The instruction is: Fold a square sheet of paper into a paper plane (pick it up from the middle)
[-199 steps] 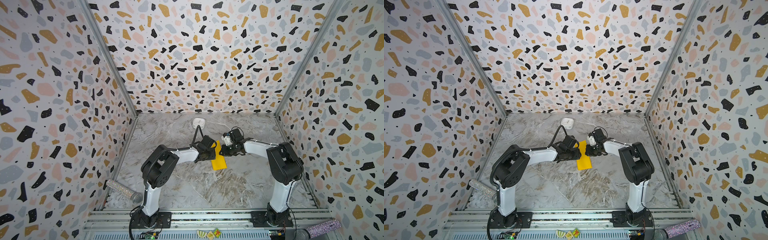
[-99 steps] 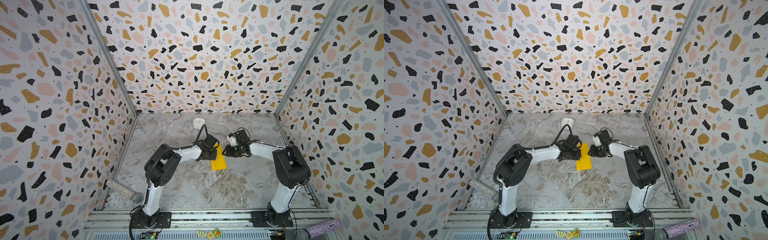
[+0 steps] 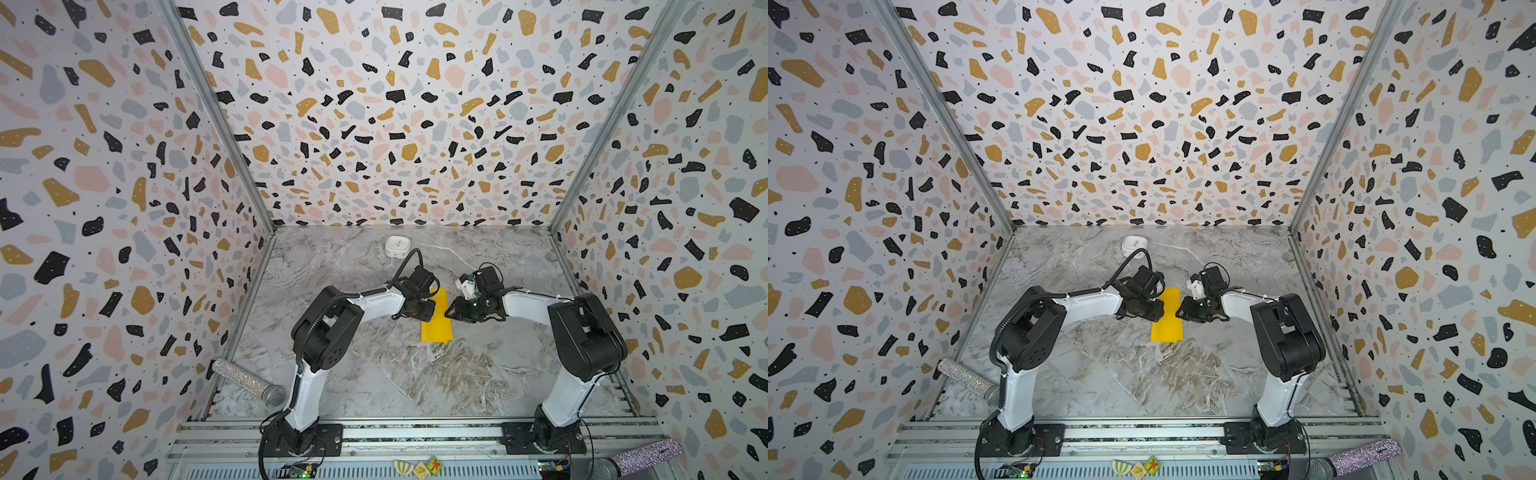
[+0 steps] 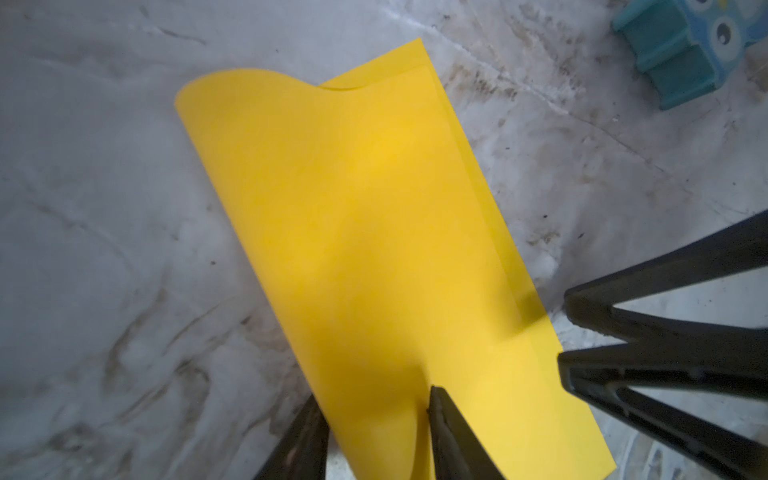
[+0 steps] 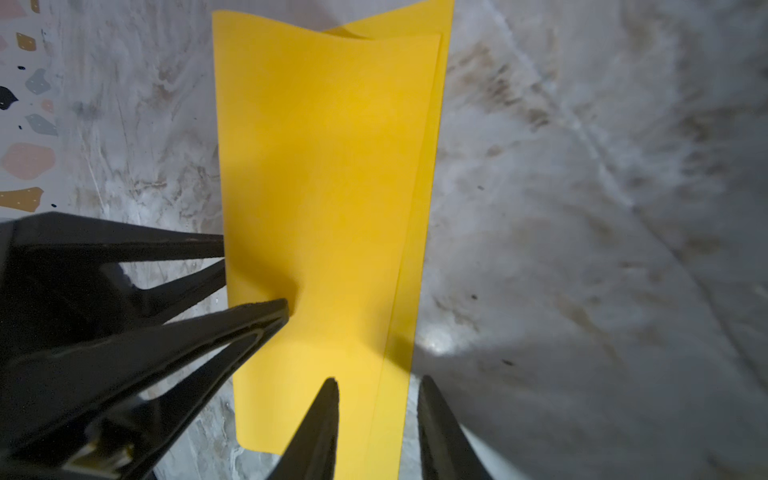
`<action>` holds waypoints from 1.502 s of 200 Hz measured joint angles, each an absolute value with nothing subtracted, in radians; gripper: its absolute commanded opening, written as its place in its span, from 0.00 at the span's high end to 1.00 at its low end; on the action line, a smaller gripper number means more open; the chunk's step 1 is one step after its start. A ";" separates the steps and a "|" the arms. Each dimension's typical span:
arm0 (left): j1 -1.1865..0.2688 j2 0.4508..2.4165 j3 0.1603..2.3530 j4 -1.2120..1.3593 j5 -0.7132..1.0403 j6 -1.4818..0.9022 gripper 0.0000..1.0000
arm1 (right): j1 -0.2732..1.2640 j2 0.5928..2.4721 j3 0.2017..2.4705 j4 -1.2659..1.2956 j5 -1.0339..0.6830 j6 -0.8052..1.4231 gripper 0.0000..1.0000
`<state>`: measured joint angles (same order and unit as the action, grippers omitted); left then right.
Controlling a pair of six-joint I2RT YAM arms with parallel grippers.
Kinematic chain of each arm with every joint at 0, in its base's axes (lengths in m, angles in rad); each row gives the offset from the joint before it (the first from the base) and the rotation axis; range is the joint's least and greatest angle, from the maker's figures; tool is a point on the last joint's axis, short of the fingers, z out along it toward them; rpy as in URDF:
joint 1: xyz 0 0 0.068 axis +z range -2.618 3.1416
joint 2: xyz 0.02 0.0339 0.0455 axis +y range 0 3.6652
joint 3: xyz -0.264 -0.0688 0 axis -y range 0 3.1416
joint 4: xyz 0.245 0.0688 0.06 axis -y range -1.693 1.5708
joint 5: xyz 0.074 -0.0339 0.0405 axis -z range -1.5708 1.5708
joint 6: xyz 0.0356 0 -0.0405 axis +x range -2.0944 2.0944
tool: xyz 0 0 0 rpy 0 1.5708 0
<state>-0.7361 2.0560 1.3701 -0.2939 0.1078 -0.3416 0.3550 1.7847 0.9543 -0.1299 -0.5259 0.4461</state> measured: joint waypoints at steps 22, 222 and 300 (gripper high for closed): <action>-0.736 2.056 1.370 -0.292 0.118 -0.343 0.54 | 0.355 1.784 0.926 -0.107 -0.556 0.458 0.67; -0.744 2.050 1.338 -0.227 0.085 -0.453 0.54 | 0.270 1.715 0.841 -0.011 -0.604 0.568 0.61; -0.749 2.052 1.338 -0.228 0.067 -0.457 0.54 | 0.247 1.700 0.841 0.008 -0.603 0.595 0.38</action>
<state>-0.7494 2.0518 1.3380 -0.2279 0.0669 -0.4568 0.2470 1.7000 0.8410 0.0078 -0.6025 0.5953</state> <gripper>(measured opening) 0.459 0.596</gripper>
